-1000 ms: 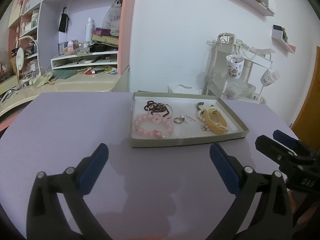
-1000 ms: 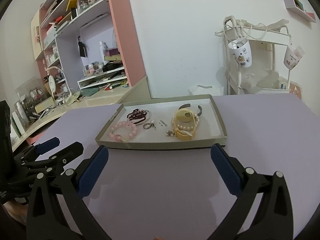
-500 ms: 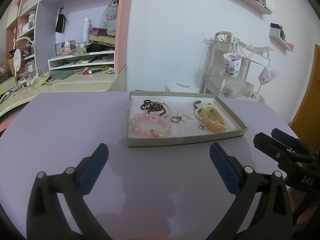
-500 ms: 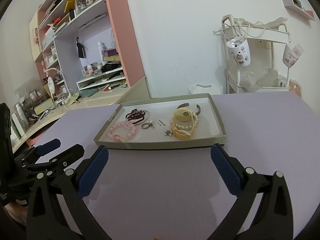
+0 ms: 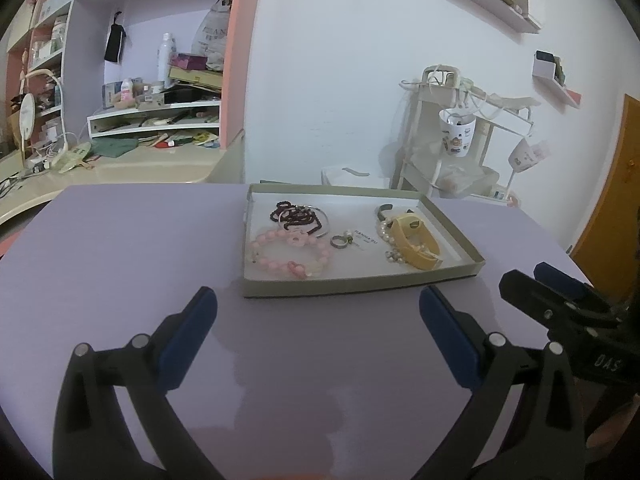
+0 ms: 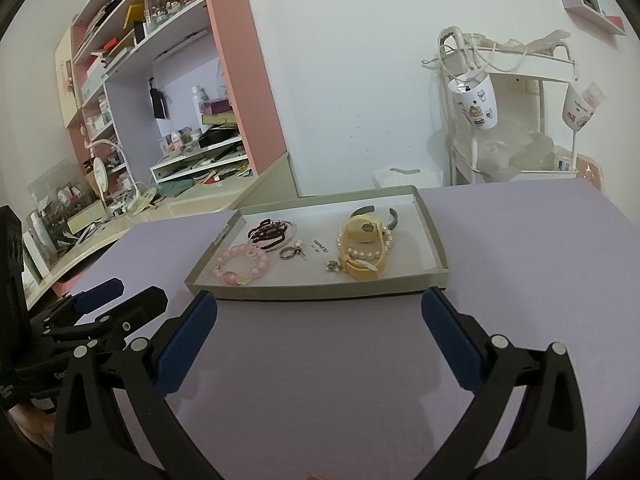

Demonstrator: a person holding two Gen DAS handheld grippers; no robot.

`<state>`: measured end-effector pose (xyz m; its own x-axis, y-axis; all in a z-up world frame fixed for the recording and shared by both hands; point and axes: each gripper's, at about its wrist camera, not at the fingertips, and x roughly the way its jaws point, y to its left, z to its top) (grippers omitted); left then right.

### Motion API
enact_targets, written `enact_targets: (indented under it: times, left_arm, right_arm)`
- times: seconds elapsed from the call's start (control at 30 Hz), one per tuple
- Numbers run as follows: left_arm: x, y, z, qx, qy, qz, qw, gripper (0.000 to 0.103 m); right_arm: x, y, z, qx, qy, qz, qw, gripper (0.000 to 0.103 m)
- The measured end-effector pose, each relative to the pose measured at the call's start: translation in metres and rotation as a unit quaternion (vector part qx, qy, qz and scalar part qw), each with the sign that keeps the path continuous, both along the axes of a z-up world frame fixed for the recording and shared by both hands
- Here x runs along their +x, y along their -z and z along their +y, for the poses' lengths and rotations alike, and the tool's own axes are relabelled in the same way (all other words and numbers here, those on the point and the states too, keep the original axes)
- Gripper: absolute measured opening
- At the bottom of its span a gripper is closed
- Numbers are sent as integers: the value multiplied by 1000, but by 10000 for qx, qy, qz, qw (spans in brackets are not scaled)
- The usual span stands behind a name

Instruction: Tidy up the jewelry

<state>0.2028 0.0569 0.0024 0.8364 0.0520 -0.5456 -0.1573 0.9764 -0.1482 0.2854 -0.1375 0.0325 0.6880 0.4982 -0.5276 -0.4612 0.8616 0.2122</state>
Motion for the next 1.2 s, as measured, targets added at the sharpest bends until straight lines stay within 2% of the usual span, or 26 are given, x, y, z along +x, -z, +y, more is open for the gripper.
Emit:
enact_targets:
  times: [1.2]
  left_arm:
    - [6, 5, 2, -43, -16, 57, 10000, 101]
  right_arm:
    - [0, 0, -1, 6, 1, 9, 10000, 102]
